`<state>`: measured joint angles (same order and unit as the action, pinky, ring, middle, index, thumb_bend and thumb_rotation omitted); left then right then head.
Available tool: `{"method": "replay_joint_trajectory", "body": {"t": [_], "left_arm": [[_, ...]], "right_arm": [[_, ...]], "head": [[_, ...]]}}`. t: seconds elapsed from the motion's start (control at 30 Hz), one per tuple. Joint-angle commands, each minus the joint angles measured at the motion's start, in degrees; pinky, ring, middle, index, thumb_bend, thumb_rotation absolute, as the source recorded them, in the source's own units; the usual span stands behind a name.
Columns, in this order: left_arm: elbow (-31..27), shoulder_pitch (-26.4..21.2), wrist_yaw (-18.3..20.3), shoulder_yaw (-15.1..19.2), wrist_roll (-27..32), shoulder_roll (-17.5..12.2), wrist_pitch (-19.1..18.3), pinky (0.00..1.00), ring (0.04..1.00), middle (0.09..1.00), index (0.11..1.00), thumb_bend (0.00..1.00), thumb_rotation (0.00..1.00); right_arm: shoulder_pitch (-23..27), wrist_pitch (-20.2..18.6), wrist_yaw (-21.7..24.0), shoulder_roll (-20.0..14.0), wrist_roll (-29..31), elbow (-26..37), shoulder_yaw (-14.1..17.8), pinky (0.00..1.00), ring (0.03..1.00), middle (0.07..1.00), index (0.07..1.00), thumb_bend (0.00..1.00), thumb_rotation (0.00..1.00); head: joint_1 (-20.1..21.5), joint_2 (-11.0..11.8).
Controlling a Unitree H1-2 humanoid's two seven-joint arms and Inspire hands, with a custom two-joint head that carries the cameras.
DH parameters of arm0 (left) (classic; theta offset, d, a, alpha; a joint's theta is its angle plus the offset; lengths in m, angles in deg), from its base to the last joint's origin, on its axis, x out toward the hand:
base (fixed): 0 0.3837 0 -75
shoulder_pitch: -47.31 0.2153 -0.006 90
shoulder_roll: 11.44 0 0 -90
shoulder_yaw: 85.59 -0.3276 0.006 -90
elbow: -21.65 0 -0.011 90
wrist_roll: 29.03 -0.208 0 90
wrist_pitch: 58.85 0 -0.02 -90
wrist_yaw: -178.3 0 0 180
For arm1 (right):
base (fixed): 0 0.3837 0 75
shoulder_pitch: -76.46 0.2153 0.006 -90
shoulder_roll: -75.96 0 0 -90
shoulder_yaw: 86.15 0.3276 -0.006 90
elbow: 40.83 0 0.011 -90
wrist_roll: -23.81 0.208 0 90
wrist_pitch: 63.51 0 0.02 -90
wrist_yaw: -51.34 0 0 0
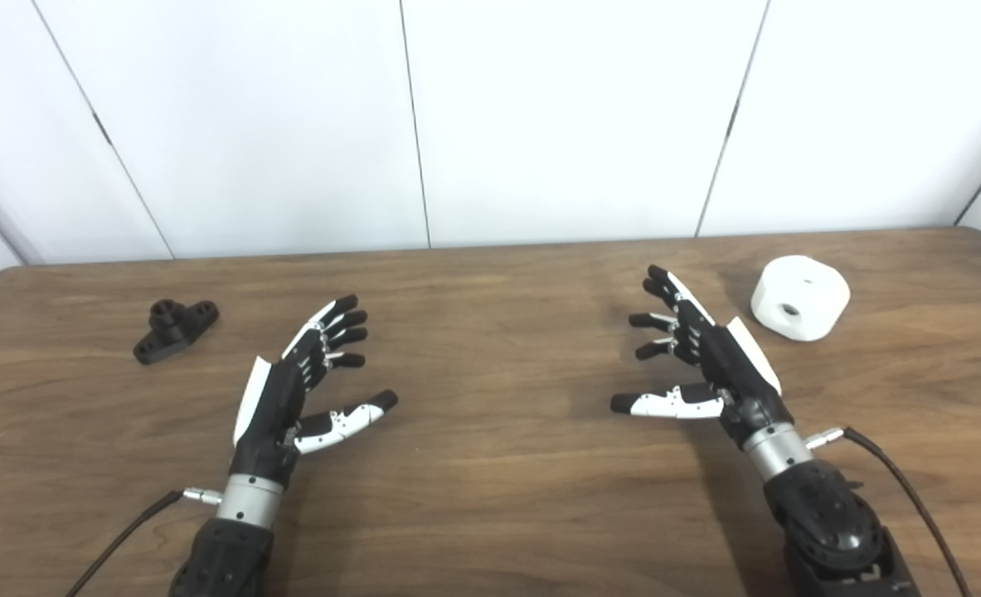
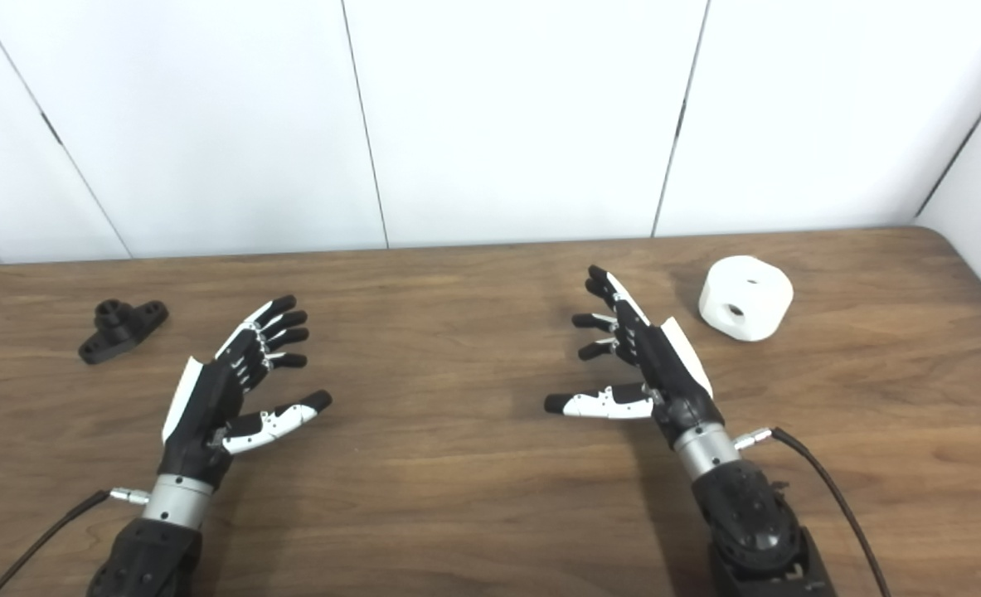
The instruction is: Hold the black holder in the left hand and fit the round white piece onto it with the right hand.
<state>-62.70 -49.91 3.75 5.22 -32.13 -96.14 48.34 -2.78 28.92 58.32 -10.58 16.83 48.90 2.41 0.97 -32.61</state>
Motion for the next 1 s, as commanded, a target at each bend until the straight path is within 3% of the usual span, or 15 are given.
{"method": "replay_joint_trajectory", "body": {"t": [0.0,0.1,0.17,0.27,0.4,0.5,0.53,0.57,0.63,0.67,0.73,0.83,0.97], "left_arm": [[-0.59,0.07,-0.28,-0.19,0.11,0.09,1.41,0.7,0.814,0.846,0.876,0.66,0.01],[-0.18,-0.1,-0.39,-0.22,-0.09,0.12,2.18,0.69,0.804,0.836,0.822,0.66,0.02],[-0.21,-0.11,-0.1,-0.23,0.57,0.22,2.16,0.7,0.814,0.839,0.757,0.64,0.0],[-0.14,-0.17,0.05,-0.31,0.6,0.14,2.17,0.71,0.849,0.847,0.676,0.61,0.0],[0.11,-0.33,-0.13,-0.33,0.3,0.13,2.78,0.7,0.859,0.849,0.646,0.58,0.0],[0.23,-0.34,-0.54,-0.27,-0.3,0.2,3.13,0.69,0.842,0.839,0.671,0.59,0.0],[-0.12,-0.15,-0.87,-0.33,-0.95,0.4,2.46,0.68,0.824,0.835,0.708,0.61,0.0],[-0.38,-0.01,-1.12,-0.38,-1.43,0.54,1.95,0.68,0.814,0.836,0.748,0.62,0.0],[-0.6,0.19,-1.57,-0.96,-2.83,1.19,1.51,0.67,0.804,0.836,0.788,0.63,0.0],[-0.39,0.18,-1.68,-1.26,-3.19,1.56,1.61,0.66,0.804,0.84,0.802,0.63,0.0],[0.78,-0.05,-2.14,-1.86,-3.81,2.81,1.91,0.65,0.801,0.846,0.809,0.65,0.0],[2.27,-0.52,-3.69,-2.61,-6.05,4.39,2.02,0.63,0.781,0.842,0.805,0.67,0.02],[3.55,-1.12,-5.48,-3.31,-8.18,5.36,3.18,0.61,0.768,0.827,0.787,0.67,0.0]], "right_arm": [[1.62,1.55,-0.24,-0.32,0.56,1.65,0.32,0.61,0.797,0.942,0.96,0.81,0.11],[1.59,1.95,-0.28,-0.4,0.43,1.49,0.28,0.62,0.802,0.944,0.955,0.79,0.07],[1.6,2.58,-0.61,-0.36,0.13,1.22,0.3,0.61,0.8,0.947,0.917,0.71,0.02],[1.68,3.5,-1.44,-0.24,-0.89,0.8,0.33,0.55,0.783,0.938,0.743,0.57,0.0],[1.83,4.63,-1.87,-0.37,-1.93,0.1,0.27,0.56,0.828,0.927,0.644,0.56,0.0],[1.77,4.43,-1.52,-0.25,-1.46,0.21,0.51,0.56,0.819,0.917,0.656,0.61,0.0],[1.62,4.21,-1.26,-0.45,-1.24,0.46,0.63,0.56,0.79,0.915,0.679,0.63,0.0],[1.51,4.06,-1.08,-0.6,-1.13,0.64,0.71,0.55,0.766,0.909,0.704,0.64,0.0],[1.17,4.28,-0.64,-1.35,-0.52,0.66,1.18,0.54,0.739,0.897,0.73,0.66,0.0],[0.98,4.15,-0.33,-1.65,0.01,0.84,1.44,0.53,0.73,0.888,0.741,0.67,0.0],[0.6,3.6,0.3,-2.25,1.51,1.08,2.13,0.55,0.736,0.88,0.763,0.67,0.0],[0.26,3.83,0.56,-2.74,3.12,0.61,2.88,0.55,0.73,0.867,0.781,0.67,0.0],[-0.63,-2.38,0.47,-2.15,3.98,4.97,3.23,0.57,0.758,0.888,0.826,0.62,0.0]], "head": [[-0.01,-0.04],[-0.16,-0.03],[-0.2,-0.06],[-0.2,-0.06],[-0.15,-0.05],[-2.85,0.29],[-5.65,0.67],[-5.65,0.67],[-13.75,2.17],[-13.75,2.17],[-19.39,3.87],[-23.7,5.71],[-25.19,6.62]]}}
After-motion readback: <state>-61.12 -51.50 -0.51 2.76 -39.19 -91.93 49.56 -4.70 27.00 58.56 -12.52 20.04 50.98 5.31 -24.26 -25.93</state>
